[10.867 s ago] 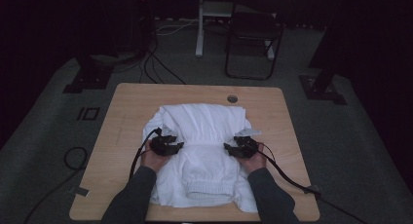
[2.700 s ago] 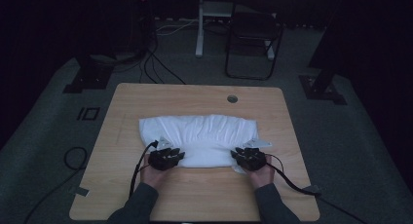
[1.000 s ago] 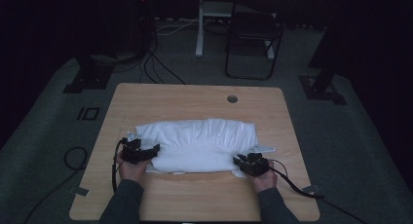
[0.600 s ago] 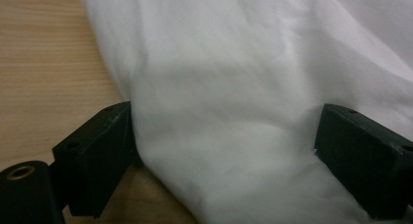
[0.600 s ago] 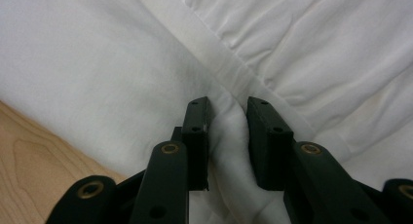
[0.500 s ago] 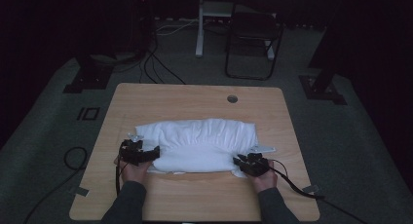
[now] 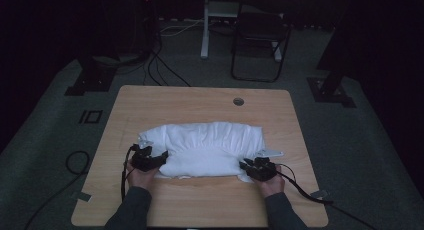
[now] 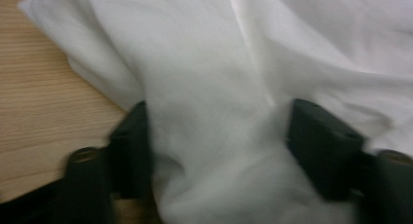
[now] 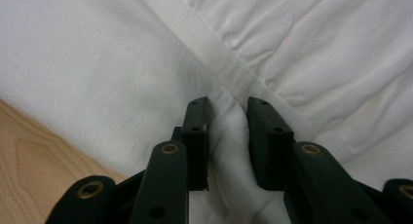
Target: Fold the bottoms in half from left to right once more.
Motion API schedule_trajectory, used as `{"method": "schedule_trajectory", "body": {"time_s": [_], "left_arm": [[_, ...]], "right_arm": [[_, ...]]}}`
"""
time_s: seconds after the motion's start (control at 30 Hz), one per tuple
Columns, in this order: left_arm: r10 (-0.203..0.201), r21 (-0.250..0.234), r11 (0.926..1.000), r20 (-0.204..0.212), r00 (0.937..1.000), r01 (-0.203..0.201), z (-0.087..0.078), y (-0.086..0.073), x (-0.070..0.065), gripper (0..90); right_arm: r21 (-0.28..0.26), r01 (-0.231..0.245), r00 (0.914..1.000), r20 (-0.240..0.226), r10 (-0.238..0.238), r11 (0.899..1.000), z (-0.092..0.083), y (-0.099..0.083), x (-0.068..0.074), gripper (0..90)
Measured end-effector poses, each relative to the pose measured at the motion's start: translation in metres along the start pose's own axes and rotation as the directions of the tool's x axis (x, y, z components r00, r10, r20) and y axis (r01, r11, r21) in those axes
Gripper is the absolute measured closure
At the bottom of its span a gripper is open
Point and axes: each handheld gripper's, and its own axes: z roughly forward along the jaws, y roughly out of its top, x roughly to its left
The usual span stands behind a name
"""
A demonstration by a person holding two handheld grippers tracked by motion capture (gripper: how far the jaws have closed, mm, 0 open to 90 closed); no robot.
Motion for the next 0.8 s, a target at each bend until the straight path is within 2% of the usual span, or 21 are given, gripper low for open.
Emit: {"method": "schedule_trajectory", "body": {"time_s": [0.07, 0.1, 0.2, 0.23, 0.3, 0.4, 0.47, 0.6, 0.7, 0.8], "left_arm": [[-0.007, 0.000, 1.0000, 0.047, 0.9989, 0.007, 0.000, 0.000, 0.001, 61.3], [-0.025, 0.003, 0.9997, 0.078, 0.9966, 0.025, 0.001, 0.000, 0.003, 68.7], [-0.060, -0.001, 0.9982, 0.121, 0.9908, 0.060, 0.000, 0.000, 0.009, 79.1], [-0.069, -0.005, 0.9975, 0.132, 0.9888, 0.070, -0.002, 0.001, 0.011, 79.8], [-0.085, -0.042, 0.9949, 0.153, 0.9845, 0.092, -0.010, 0.004, 0.016, 80.3], [-0.077, -0.093, 0.9911, 0.179, 0.9808, 0.094, -0.023, 0.013, 0.018, 80.7], [-0.066, -0.123, 0.9882, 0.190, 0.9796, 0.090, -0.030, 0.020, 0.016, 80.8], [-0.052, -0.173, 0.9807, 0.219, 0.9744, 0.091, -0.040, 0.033, 0.009, 81.0], [-0.046, -0.199, 0.9755, 0.237, 0.9704, 0.094, -0.046, 0.039, 0.006, 81.2], [-0.034, -0.222, 0.9707, 0.251, 0.9673, 0.092, -0.052, 0.046, 0.003, 81.4]], "right_arm": [[0.002, 0.001, 1.0000, 0.000, -0.001, 1.000, 0.000, 0.000, 0.000, 69.6], [0.004, 0.000, 1.0000, 0.000, 0.000, 1.000, 0.000, 0.000, 0.000, 69.3], [0.014, 0.001, 1.0000, -0.001, -0.001, 1.000, -0.001, 0.003, 0.000, 66.2], [0.013, 0.002, 1.0000, -0.001, -0.002, 1.000, -0.002, 0.005, 0.000, 64.4], [-0.007, 0.017, 0.9997, 0.018, -0.017, 1.000, -0.007, 0.012, 0.003, 60.1], [-0.074, 0.070, 0.9968, 0.043, -0.067, 0.995, -0.014, 0.026, 0.017, 57.6], [-0.108, 0.117, 0.9922, 0.055, -0.112, 0.987, -0.016, 0.036, 0.032, 57.1], [-0.145, 0.179, 0.9837, 0.008, -0.180, 0.973, -0.008, 0.055, 0.062, 55.2], [-0.120, 0.204, 0.9785, -0.008, -0.206, 0.972, 0.010, 0.064, 0.076, 54.5], [-0.016, 0.230, 0.9731, 0.009, -0.230, 0.973, 0.040, 0.060, 0.080, 54.9]]}}
